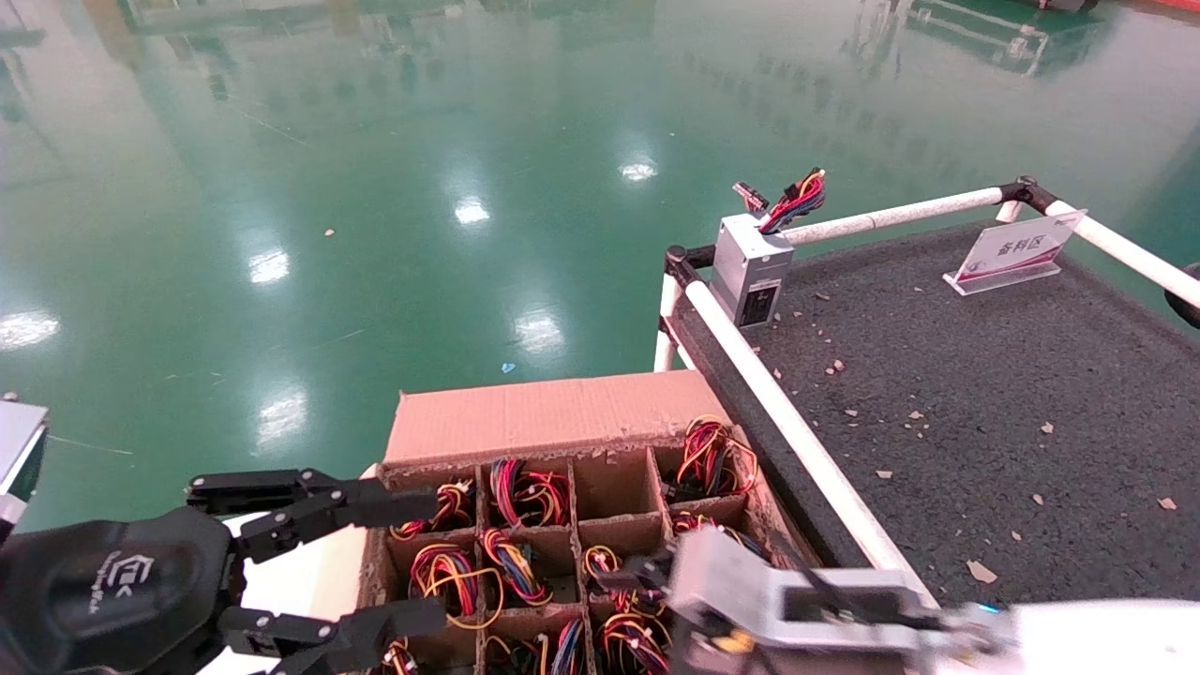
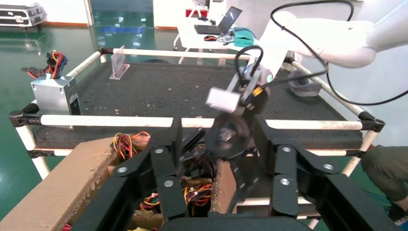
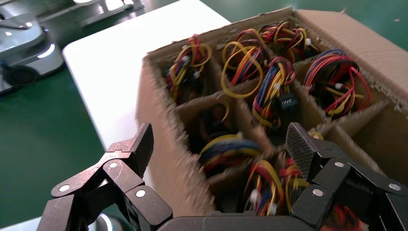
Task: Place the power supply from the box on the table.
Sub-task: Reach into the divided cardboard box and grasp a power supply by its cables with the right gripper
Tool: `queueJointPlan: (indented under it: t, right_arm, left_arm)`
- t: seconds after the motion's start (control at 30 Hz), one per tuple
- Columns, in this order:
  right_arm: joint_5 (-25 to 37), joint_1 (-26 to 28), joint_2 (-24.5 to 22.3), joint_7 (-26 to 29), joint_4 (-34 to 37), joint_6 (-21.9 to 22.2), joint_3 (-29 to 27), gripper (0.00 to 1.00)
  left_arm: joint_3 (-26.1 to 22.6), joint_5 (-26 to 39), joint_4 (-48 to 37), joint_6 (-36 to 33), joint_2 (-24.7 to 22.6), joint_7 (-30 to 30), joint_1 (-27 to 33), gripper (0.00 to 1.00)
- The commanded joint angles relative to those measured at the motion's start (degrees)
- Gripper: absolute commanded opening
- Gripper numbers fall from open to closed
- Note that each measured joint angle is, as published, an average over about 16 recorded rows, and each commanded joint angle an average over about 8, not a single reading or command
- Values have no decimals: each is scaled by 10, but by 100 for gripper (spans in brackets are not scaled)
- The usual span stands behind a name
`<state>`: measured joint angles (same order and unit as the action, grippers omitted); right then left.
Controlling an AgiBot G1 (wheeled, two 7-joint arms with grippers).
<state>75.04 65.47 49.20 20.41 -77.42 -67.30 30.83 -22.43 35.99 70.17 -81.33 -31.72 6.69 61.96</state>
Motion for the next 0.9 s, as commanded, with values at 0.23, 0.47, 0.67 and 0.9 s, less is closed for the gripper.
queueJointPlan:
  t: [0.23, 0.47, 0.67, 0.9]
  right_arm:
    - [87, 18, 60, 63, -1, 66, 34, 2]
    - [142, 28, 87, 112, -2, 96, 53, 0]
    - [165, 31, 101, 136, -2, 108, 61, 0]
    - [180, 34, 108, 152, -2, 114, 66, 0]
  left_arm:
    - [0, 0, 0, 0, 0, 0, 0, 100]
    - [0, 0, 0, 0, 0, 0, 0, 100]
    - [0, 0, 0, 0, 0, 0, 0, 100]
    - [0, 0, 0, 0, 0, 0, 0, 100]
